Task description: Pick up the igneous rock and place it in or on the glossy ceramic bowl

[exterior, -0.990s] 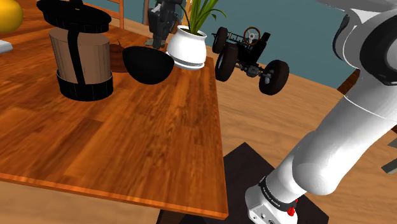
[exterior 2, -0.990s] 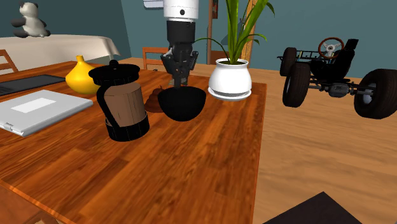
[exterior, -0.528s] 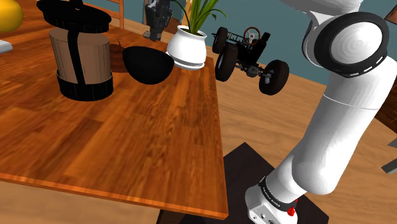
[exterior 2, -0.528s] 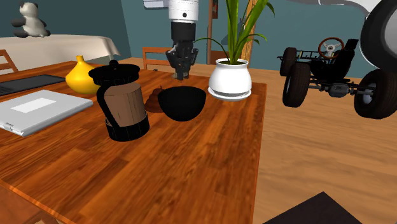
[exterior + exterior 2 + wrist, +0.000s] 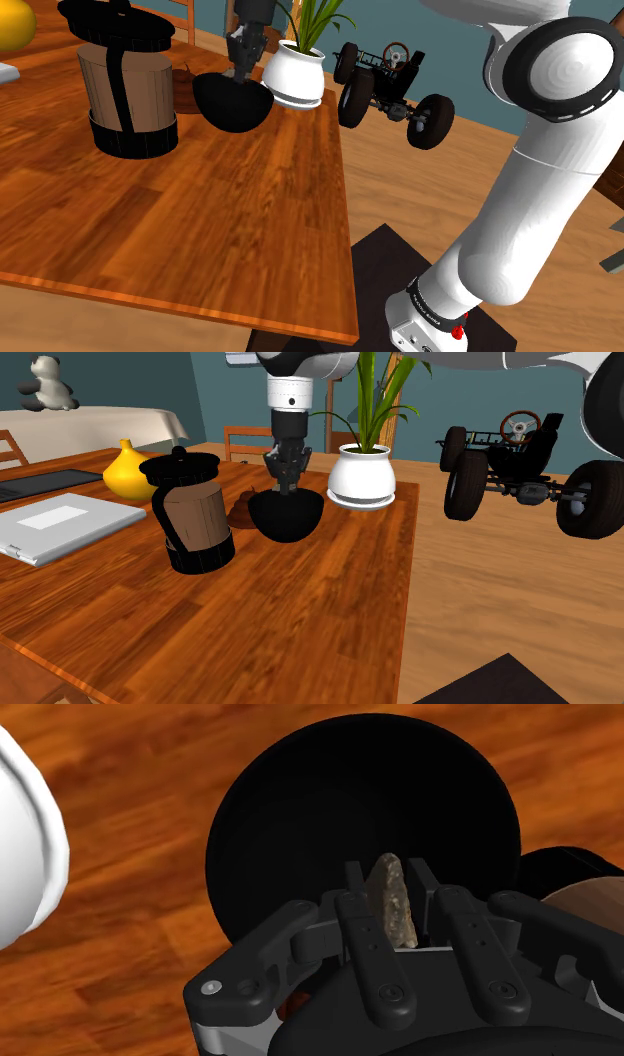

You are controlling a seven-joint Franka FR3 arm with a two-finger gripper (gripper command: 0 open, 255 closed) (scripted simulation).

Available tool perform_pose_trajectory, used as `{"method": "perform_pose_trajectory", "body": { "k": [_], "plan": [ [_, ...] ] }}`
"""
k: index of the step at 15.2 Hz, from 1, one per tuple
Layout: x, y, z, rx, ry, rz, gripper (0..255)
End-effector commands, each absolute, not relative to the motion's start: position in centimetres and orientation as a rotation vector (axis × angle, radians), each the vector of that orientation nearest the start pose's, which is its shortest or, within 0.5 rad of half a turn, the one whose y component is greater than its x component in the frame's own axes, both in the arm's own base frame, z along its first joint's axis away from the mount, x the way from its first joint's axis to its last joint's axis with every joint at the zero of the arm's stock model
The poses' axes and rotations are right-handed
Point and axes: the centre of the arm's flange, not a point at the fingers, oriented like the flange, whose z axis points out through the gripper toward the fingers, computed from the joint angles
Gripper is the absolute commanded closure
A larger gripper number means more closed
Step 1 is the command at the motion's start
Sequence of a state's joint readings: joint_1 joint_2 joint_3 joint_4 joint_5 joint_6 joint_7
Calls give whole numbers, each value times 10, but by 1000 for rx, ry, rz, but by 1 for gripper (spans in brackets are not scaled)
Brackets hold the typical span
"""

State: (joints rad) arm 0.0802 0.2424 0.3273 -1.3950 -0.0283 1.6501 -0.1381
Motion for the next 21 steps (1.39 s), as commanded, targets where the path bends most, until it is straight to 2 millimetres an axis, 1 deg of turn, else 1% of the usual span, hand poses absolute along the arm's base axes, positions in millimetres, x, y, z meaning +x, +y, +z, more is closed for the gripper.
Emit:
{"method": "perform_pose_trajectory", "body": {
  "k": [1,5,12,13,18,21],
  "plan": [
    [590,225,567,-2979,-820,-30,255],
    [590,225,547,-2979,-820,-30,255],
    [590,225,547,-2979,-820,-30,255],
    [590,225,547,-2979,-820,-30,0],
    [590,225,547,-2979,-820,-30,0],
    [590,223,587,-2979,-820,-30,0]
  ]
}}
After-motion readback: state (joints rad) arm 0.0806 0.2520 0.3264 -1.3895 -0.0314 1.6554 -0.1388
